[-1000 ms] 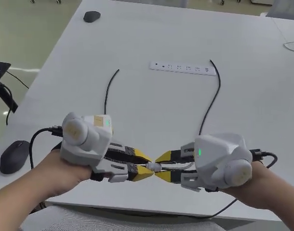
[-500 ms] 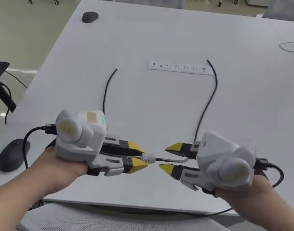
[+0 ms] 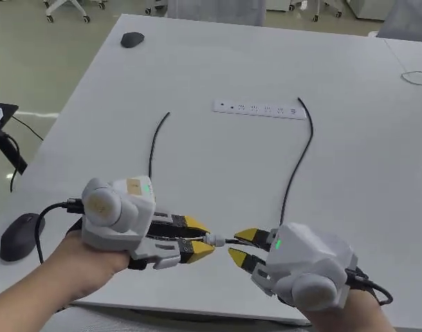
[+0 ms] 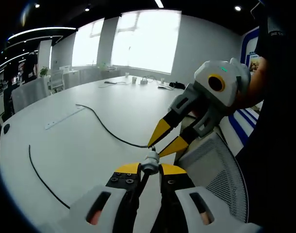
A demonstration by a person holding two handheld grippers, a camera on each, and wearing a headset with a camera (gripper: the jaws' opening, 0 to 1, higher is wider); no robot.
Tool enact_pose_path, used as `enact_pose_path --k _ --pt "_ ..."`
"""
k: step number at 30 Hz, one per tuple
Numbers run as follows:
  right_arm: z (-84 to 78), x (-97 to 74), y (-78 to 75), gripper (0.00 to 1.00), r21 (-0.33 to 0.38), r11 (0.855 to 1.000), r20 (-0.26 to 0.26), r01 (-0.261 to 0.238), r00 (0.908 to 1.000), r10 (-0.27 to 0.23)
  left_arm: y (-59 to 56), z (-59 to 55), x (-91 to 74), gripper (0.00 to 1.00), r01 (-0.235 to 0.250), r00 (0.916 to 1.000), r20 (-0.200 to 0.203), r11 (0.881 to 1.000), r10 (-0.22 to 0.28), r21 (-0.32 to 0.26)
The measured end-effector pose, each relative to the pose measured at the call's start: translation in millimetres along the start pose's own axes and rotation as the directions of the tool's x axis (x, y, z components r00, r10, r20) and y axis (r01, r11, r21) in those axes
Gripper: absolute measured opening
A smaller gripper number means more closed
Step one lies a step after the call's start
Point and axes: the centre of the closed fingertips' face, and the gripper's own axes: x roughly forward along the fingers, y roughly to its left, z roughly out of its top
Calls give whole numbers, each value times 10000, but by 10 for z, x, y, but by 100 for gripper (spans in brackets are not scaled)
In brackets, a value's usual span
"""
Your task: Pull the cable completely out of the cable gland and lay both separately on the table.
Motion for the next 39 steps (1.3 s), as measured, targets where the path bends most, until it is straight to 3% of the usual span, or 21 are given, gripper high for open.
enact_pose_path --k 15,19,28,39 --pt "3 21 -12 2 32 9991 -25 427 9991 -427 -9 13 45 15 93 9999 -138 9999 -92 57" --pt "-11 11 -2 1 -297 9987 -35 426 9991 -427 -32 11 50 15 99 9999 -122 9999 -98 75" --pt "-18 -8 -33 0 0 9989 -33 460 9989 -460 -26 43 52 15 80 10000 -49 9999 -80 64" --pt "-177 -48 -110 0 519 9958 -420 750 9965 -728 -29 38 41 15 10 10000 29 10000 -10 -54"
